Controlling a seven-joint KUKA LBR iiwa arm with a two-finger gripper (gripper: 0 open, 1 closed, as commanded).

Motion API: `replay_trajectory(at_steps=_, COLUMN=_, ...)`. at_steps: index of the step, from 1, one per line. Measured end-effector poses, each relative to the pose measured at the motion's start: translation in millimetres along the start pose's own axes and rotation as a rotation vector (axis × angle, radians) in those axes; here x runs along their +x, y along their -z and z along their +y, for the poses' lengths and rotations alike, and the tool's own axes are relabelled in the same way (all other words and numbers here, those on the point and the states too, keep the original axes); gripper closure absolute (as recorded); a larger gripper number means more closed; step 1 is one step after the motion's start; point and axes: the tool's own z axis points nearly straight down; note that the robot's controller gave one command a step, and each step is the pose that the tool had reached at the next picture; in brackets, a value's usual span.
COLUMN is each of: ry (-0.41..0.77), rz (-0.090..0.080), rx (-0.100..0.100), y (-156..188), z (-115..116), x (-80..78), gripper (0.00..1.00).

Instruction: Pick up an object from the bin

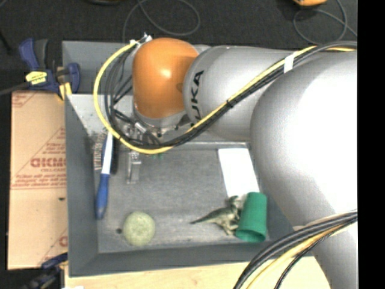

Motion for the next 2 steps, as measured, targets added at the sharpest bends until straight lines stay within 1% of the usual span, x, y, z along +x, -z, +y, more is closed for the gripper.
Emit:
replay_trajectory(at_steps=1, ry=-0.004, rz=-0.008, rx=-0.001, y=5.5, z=-0.9, x=-2.1, gripper=0.00)
replay_trajectory(at_steps=2, ry=0.347, rz=-0.013, rx=0.002, y=-30.4, z=12.3, x=-13.3, gripper=0.00)
